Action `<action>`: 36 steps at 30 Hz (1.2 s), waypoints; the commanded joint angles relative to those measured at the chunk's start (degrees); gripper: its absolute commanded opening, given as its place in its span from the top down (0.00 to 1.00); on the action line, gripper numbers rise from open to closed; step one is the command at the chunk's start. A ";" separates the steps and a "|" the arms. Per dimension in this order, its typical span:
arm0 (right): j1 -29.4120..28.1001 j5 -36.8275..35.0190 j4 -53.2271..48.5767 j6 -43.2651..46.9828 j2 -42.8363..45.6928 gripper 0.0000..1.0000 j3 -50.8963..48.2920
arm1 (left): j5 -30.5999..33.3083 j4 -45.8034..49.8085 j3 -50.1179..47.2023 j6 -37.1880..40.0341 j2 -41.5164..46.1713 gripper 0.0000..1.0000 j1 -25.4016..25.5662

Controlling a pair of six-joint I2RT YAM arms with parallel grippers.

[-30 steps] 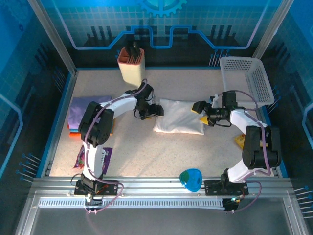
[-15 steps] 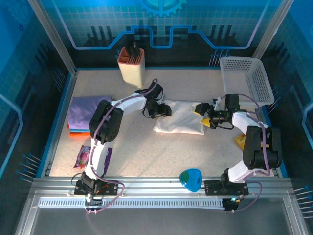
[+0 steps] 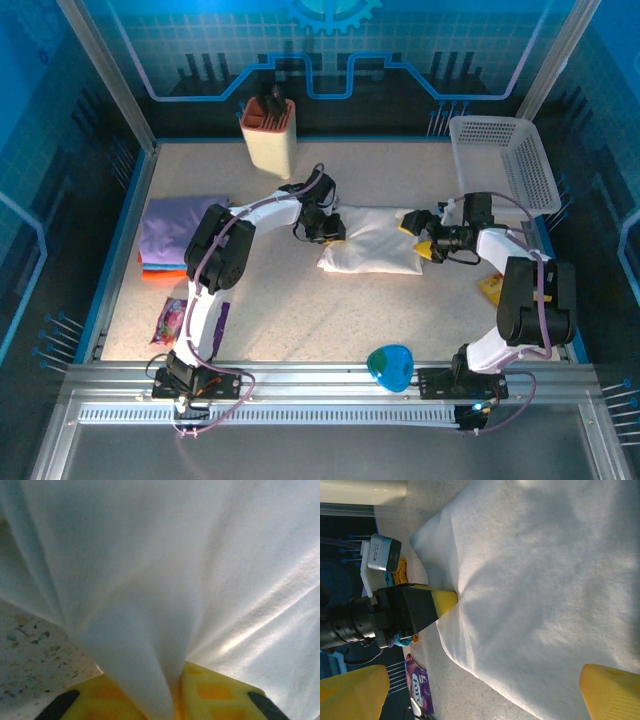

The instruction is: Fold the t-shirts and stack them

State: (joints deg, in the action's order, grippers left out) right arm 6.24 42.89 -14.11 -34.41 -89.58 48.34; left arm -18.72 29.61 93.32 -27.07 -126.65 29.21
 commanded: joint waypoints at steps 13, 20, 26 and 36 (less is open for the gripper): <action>2.01 3.68 2.04 -3.56 1.38 0.02 -0.96 | 17.08 12.29 -13.45 16.03 25.05 1.00 -4.24; 1.75 4.51 2.38 -4.52 1.84 0.03 -0.79 | 26.98 21.02 -15.49 23.30 37.59 1.00 -8.40; 1.62 4.56 -0.70 -3.44 1.88 0.03 0.39 | 30.08 28.56 -12.76 27.97 44.35 1.00 -13.78; 0.68 4.05 -2.47 -3.22 2.47 0.03 0.54 | 30.46 31.65 -9.20 29.18 48.29 1.00 -17.61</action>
State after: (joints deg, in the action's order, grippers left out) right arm 7.46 45.69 -14.59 -38.30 -88.71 47.72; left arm 11.11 59.96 81.69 0.62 -80.71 12.12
